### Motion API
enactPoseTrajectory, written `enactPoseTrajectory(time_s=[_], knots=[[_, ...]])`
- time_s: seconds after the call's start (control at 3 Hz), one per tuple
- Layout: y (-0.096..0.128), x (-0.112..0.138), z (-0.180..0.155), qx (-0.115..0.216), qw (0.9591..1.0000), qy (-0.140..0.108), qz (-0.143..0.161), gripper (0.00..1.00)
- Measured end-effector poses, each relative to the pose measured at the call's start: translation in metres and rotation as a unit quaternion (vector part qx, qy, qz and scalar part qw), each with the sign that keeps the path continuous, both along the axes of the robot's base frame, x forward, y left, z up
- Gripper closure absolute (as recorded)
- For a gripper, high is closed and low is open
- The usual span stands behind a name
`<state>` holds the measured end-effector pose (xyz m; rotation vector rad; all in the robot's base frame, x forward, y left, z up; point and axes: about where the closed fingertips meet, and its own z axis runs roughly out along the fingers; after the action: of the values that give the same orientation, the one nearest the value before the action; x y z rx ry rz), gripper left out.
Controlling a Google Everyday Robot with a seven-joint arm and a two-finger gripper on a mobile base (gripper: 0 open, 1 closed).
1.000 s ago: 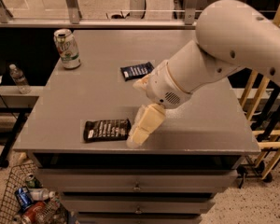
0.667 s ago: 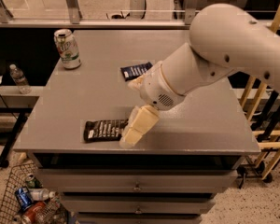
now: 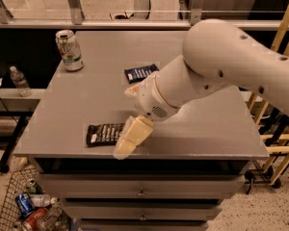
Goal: Move rxbar chocolate near rxbar blueberry
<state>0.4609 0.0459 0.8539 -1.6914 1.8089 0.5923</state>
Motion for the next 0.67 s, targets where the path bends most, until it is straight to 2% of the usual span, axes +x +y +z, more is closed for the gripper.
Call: enactPoseTrajectory(time_s=[0.33, 0.67], knots=[[0.0118, 0.0040, -0.0181, 0.008, 0.9998, 0.014, 0.008, 0.00], [0.0118, 0.0043, -0.0209, 0.011, 0.9998, 0.015, 0.011, 0.00]])
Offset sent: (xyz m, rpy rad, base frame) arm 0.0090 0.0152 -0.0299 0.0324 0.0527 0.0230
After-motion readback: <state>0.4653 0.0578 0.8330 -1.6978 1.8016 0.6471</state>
